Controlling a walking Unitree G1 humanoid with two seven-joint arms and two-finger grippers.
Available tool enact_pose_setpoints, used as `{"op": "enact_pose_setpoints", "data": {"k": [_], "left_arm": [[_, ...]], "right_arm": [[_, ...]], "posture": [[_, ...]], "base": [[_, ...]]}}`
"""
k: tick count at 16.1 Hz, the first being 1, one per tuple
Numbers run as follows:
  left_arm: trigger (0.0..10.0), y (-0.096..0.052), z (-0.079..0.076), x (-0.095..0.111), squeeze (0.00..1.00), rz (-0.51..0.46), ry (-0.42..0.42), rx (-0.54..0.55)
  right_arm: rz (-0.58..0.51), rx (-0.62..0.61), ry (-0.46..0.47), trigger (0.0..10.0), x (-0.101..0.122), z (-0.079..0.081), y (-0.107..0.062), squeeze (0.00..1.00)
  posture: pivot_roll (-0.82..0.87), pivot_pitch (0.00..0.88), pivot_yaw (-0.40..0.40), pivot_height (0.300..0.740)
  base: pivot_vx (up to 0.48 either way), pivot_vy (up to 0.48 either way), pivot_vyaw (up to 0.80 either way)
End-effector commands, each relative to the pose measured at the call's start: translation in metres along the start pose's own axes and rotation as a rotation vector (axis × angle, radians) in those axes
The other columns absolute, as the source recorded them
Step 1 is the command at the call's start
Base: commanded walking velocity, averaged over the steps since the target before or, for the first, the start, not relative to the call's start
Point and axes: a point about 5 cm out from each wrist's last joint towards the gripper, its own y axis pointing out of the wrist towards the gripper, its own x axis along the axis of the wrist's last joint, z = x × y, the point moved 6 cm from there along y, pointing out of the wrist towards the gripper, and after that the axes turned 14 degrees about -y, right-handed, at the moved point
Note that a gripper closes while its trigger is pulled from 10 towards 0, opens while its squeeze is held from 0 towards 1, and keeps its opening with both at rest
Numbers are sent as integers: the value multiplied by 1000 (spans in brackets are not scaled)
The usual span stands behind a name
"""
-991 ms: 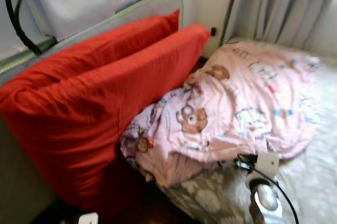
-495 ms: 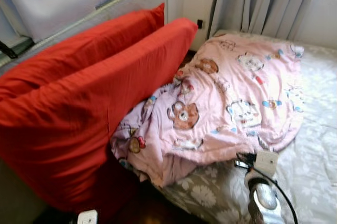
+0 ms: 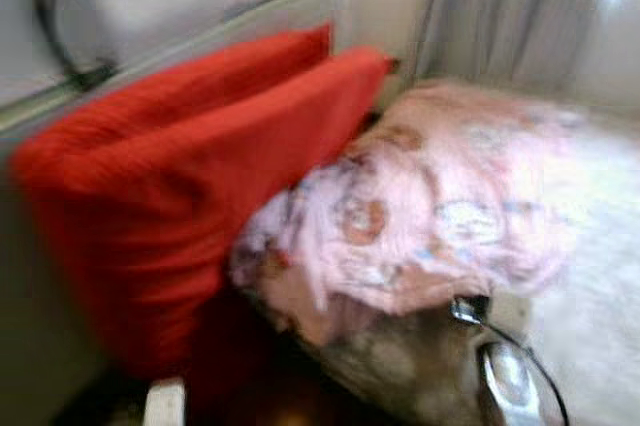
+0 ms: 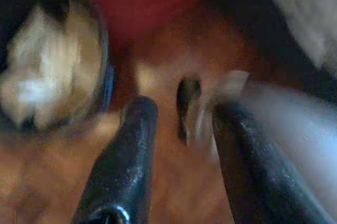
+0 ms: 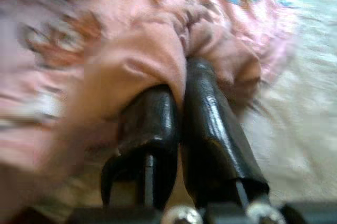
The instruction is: Clean up the room
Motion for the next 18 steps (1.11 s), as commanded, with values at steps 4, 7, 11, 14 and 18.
{"op": "enact_pose_setpoints", "data": {"k": [4, 7, 11, 14, 18], "left_arm": [[10000, -1, 5, -1, 0, 13, 18, 13], [10000, -1, 5, -1, 0, 14, 18, 12], [10000, -1, 5, -1, 0, 15, 21, 11], [10000, -1, 4, -1, 0, 17, 32, 8], [10000, -1, 4, -1, 0, 20, 38, 6]], "right_arm": [[4, -27, 6, 10000, -1, -7, 0, 0], [-6, -64, 7, 10000, 2, -18, 2, 0], [-23, -94, 8, 10000, 9, -28, 4, 0], [-18, -107, 2, 10000, 8, -32, 5, 0], [66, -192, -42, 10000, -6, -56, 3, 0]], "posture": [[27, 11, 4, 740], [27, 12, 5, 740], [23, 14, 6, 740], [25, 16, 6, 740], [26, 19, 5, 740]], "base": [[-123, 0, 0], [-311, 0, 0], [-124, 0, 0], [-81, 0, 0], [0, 0, 0]]}}
